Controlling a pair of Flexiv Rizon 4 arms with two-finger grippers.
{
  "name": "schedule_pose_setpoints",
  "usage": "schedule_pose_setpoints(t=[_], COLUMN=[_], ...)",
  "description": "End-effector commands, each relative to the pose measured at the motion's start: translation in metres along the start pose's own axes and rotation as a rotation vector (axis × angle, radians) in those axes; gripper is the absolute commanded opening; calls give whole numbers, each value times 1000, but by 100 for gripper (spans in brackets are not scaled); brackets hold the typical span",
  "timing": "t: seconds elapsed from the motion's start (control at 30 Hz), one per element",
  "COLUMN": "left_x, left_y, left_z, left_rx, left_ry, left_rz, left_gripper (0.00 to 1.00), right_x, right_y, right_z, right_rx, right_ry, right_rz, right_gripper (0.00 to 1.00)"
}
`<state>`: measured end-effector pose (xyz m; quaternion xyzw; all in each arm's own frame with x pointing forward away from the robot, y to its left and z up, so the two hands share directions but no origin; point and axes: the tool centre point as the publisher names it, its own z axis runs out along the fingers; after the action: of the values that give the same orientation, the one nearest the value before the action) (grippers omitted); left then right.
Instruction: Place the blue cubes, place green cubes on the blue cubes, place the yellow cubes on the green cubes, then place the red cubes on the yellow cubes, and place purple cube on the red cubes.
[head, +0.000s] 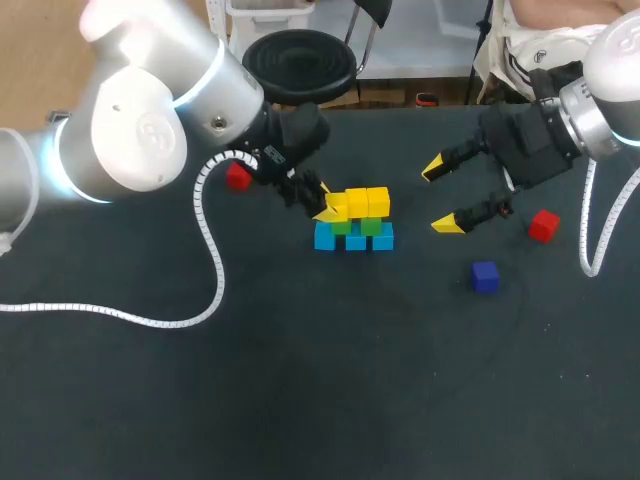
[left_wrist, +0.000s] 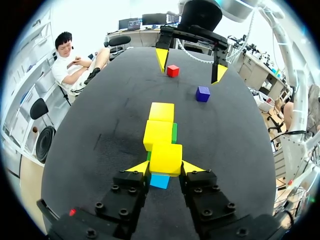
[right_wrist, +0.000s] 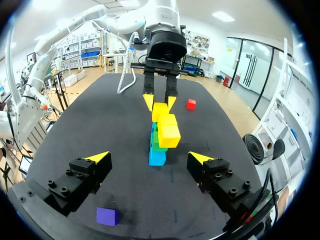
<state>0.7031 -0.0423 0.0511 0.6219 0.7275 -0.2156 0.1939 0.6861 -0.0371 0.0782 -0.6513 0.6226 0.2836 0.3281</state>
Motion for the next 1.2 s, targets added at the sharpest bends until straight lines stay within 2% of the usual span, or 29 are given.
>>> schedule_pose_setpoints(t=[0.03,1.2], left_x=[-1,0], left_y=[2,8], left_z=[0,2], left_rx=[2,4], left_ry=[9,4], left_rz=[-4,-22], left_gripper=[0,0], right_x=[0,0], right_y=[1,1], right_z=[0,0], right_rx=[1,1], right_ry=[-1,-1], right_rz=[-1,-1], right_gripper=[100,100])
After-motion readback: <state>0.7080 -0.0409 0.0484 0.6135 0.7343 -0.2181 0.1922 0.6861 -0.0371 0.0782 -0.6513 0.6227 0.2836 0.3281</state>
